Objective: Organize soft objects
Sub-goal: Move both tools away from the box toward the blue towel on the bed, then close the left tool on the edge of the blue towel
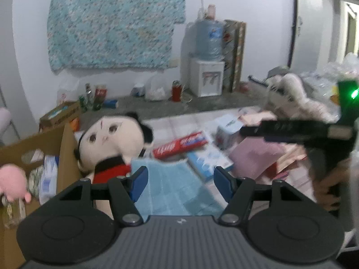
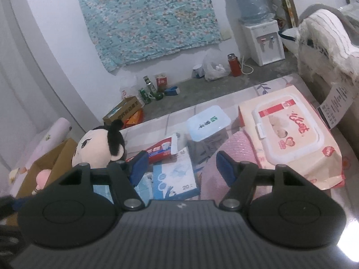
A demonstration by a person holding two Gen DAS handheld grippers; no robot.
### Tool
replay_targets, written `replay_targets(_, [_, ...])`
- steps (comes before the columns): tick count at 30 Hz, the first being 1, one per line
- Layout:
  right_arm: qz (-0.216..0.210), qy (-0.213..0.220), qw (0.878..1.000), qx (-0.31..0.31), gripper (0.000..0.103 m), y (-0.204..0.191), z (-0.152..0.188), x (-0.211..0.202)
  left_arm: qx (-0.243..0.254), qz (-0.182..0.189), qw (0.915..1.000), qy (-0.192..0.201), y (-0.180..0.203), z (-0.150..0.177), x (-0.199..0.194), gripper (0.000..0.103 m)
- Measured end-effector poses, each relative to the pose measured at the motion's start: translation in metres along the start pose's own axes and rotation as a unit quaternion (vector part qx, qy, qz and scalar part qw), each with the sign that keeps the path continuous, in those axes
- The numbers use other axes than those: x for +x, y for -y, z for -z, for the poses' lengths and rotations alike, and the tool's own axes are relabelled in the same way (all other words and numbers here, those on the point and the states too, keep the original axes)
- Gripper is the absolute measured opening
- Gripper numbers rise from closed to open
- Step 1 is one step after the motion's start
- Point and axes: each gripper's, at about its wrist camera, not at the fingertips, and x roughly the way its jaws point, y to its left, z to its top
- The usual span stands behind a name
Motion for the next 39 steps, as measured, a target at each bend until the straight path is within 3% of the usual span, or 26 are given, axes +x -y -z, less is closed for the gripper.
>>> replay_targets(7, [0.019,-0.001,0.999,0.032,0.066,0.025,-0.003,-0.005,0.033,0.007,0.9990,0.029,0.008,-0.036,-0.029,0.071])
replay_targets(11, [0.028,0.002,0.999,0.043,0.066,0.034,-0.005,-0.009,0.072,-0.017,0.9971,0.015,0.006,-0.051,-0.022,0.071])
replay_targets(17, [0.019,-0.010,0.999,0.041,0.068,0.034,0.000,0.000,0.104,-0.052,0.9920,-0.048,-0.002,-0.059,0.033,0.070])
replay_targets(21, [0.011,-0.003,0.999,0.041,0.068,0.031,-0.001,0.000,0.091,-0.032,0.9904,-0.099,-0.004,-0.049,0.068,0.070])
replay_targets(24, [0.011,0.003,0.999,0.032,0.068,0.028,-0.002,0.000,0.073,-0.052,0.9895,-0.113,-0.010,-0.032,0.084,0.075])
replay_targets(26, [0.011,0.003,1.000,0.027,0.068,0.027,-0.002,0.002,0.056,-0.057,0.9880,-0.132,-0.019,-0.024,0.095,0.071])
replay_targets(30, [0.010,0.000,1.000,0.027,0.068,0.028,-0.001,0.000,0.047,-0.047,0.9808,-0.183,-0.030,-0.011,0.110,0.070])
replay_targets(32, [0.005,0.000,1.000,0.028,0.068,0.028,-0.002,-0.002,0.044,-0.035,0.9772,-0.205,-0.031,-0.004,0.113,0.077])
replay_targets(34, [-0.001,0.000,1.000,0.030,0.068,0.028,-0.002,-0.002,0.042,-0.018,0.9716,-0.232,-0.032,0.002,0.119,0.079])
replay_targets(36, [-0.005,-0.002,0.999,0.032,0.068,0.027,-0.001,-0.002,0.024,-0.024,0.9692,-0.244,-0.035,0.007,0.127,0.075])
replay_targets(39, [-0.005,-0.005,0.999,0.032,0.068,0.025,0.000,-0.002,-0.053,0.001,0.9656,-0.254,-0.051,0.013,0.129,0.067])
